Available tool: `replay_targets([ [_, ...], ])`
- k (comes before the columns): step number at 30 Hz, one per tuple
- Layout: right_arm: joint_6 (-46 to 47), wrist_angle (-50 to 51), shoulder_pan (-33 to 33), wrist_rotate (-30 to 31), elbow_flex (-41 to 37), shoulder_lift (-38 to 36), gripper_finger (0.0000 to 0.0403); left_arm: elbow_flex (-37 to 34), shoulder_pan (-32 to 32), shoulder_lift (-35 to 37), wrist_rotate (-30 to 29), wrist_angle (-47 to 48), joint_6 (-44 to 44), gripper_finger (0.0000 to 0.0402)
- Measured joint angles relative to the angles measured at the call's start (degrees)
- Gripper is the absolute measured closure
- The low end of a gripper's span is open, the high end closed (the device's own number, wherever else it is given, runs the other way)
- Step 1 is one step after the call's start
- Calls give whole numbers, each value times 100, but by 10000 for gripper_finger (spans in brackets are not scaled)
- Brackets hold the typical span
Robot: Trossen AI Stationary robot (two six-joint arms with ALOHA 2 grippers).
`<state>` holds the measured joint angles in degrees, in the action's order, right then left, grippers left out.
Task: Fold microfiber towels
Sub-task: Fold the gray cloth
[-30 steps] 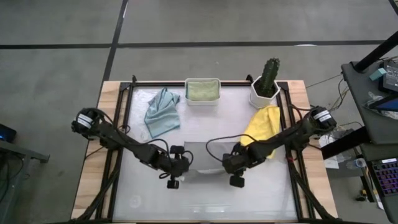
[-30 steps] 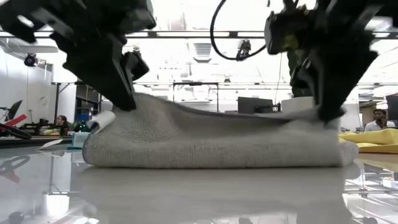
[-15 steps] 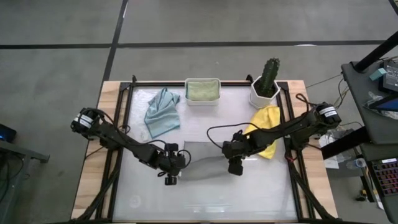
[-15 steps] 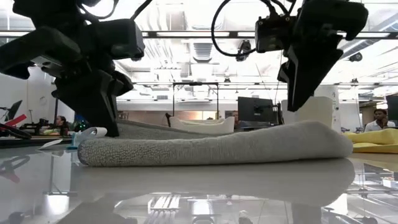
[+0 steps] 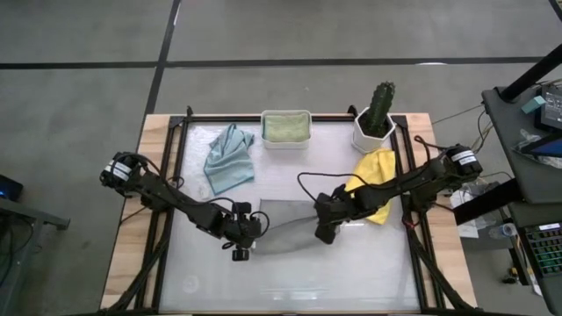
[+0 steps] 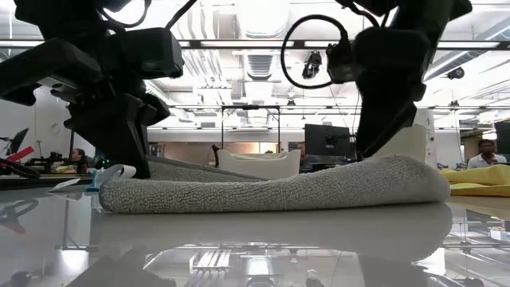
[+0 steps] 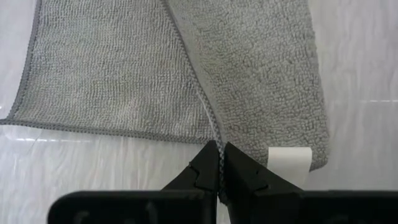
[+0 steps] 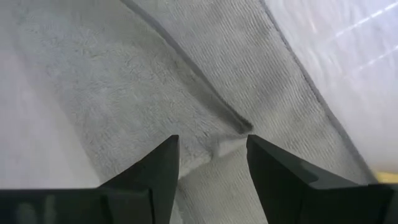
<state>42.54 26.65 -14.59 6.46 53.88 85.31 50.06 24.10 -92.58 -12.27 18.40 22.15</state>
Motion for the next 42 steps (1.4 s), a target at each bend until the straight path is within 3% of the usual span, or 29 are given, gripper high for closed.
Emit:
replay_targets([
  [24, 586, -1330, 0, 278, -893, 10, 231, 0, -2, 1, 1, -91, -12, 402],
  [29, 528, -1374, 0, 382, -902, 10, 276, 0, -2, 0, 0, -169, -46, 402],
  [36, 285, -1368, -22, 405, -901, -2, 378, 0, -2, 0, 0, -167, -48, 402],
  [42, -60, -1324, -224, 365, -803, -265, 393, 0, 0, 6, 0, -159, -48, 402],
])
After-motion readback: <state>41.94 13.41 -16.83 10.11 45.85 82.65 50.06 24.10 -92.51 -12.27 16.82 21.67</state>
